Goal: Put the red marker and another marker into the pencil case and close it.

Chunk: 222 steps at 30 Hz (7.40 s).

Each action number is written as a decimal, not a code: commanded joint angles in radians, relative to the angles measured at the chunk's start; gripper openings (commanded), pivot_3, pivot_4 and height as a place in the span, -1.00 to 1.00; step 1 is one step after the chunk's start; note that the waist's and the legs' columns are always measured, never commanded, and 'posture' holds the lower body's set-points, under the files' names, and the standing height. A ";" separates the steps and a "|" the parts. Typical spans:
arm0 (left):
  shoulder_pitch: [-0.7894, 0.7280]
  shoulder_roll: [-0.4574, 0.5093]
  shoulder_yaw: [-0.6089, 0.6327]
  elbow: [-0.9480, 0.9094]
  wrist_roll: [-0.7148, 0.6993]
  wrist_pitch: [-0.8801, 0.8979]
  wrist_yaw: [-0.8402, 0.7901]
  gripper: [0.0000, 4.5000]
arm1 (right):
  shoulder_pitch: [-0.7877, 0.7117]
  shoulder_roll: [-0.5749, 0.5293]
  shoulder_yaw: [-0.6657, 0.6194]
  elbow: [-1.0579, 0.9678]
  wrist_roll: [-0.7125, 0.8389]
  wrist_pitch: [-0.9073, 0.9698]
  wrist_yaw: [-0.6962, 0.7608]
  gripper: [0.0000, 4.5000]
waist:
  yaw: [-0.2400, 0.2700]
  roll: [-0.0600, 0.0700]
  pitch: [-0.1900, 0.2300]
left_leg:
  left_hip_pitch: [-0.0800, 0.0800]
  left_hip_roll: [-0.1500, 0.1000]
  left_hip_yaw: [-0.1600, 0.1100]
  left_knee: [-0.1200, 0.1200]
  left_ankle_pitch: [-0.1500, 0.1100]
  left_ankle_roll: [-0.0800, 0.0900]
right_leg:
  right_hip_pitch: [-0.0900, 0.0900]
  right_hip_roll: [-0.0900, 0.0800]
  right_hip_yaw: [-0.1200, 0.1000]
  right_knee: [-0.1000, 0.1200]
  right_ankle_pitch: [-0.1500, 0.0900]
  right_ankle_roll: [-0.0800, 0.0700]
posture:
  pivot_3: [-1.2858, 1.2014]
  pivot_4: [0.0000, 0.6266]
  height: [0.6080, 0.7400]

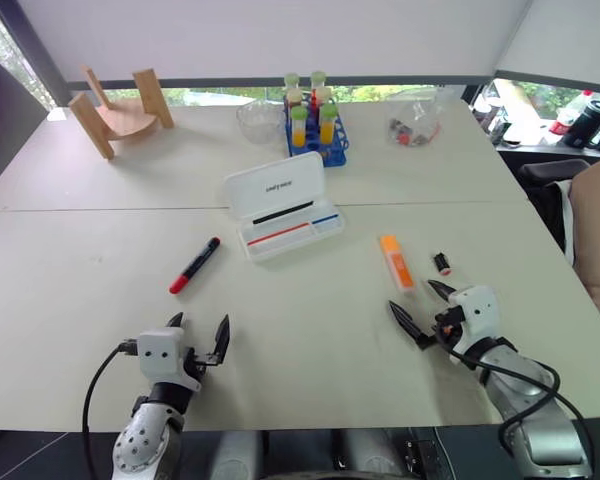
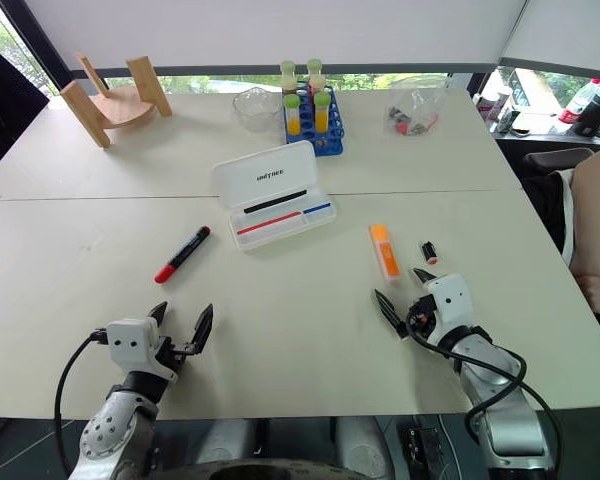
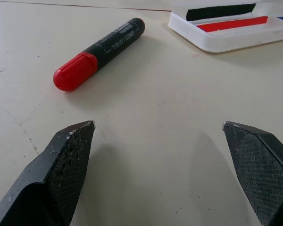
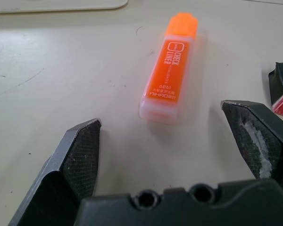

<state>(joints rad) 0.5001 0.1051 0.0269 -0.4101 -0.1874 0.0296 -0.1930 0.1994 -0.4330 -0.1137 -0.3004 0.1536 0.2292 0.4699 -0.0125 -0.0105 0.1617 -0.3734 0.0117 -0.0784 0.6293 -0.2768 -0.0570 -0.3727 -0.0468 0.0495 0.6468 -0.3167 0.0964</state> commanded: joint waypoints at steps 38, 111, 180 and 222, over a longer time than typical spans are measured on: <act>-0.704 0.549 0.032 0.253 -0.312 0.247 -0.715 0.98 | -0.199 -0.385 -0.174 -0.334 0.438 0.441 0.292 1.00 | -0.001 0.004 0.004 | 0.001 0.000 -0.001 0.002 0.000 0.001 | 0.000 0.002 -0.002 0.004 0.001 0.000 | 0.03 -0.52 1.00; -0.719 0.597 0.289 0.143 -0.340 0.537 -0.768 0.97 | -0.546 -0.439 -0.013 -0.164 0.406 0.431 0.388 1.00 | -0.004 0.003 0.012 | -0.015 0.001 -0.005 0.017 -0.001 0.004 | -0.015 0.000 -0.002 0.018 0.003 0.004 | 0.03 -0.52 1.00; -1.291 0.445 -0.212 0.943 -0.006 -0.100 -1.204 0.98 | -0.394 -0.497 -0.113 -0.338 0.559 0.575 0.285 1.00 | -0.007 0.001 0.015 | -0.019 -0.001 -0.003 0.019 -0.001 0.004 | -0.018 0.002 -0.002 0.019 0.004 0.005 | 0.03 -0.52 1.00; -0.377 0.821 0.580 -0.056 -0.654 0.648 -0.893 1.00 | -0.721 -0.432 0.041 -0.102 0.432 0.858 0.281 -0.63 | -0.032 0.007 0.018 | -0.018 0.001 -0.002 0.016 -0.001 0.004 | -0.019 0.002 -0.001 0.019 0.005 0.004 | 0.03 -0.52 1.00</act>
<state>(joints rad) 0.1257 0.9113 0.5736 -0.4722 -0.8210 0.6887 -1.0676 -0.4977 -0.8573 -0.0424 -0.3204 0.4964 1.0721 0.6760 -0.0441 -0.0038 0.1798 -0.3910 0.0136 -0.0804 0.6447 -0.2781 -0.0530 -0.3917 -0.0437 0.0484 0.6654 -0.3123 0.0997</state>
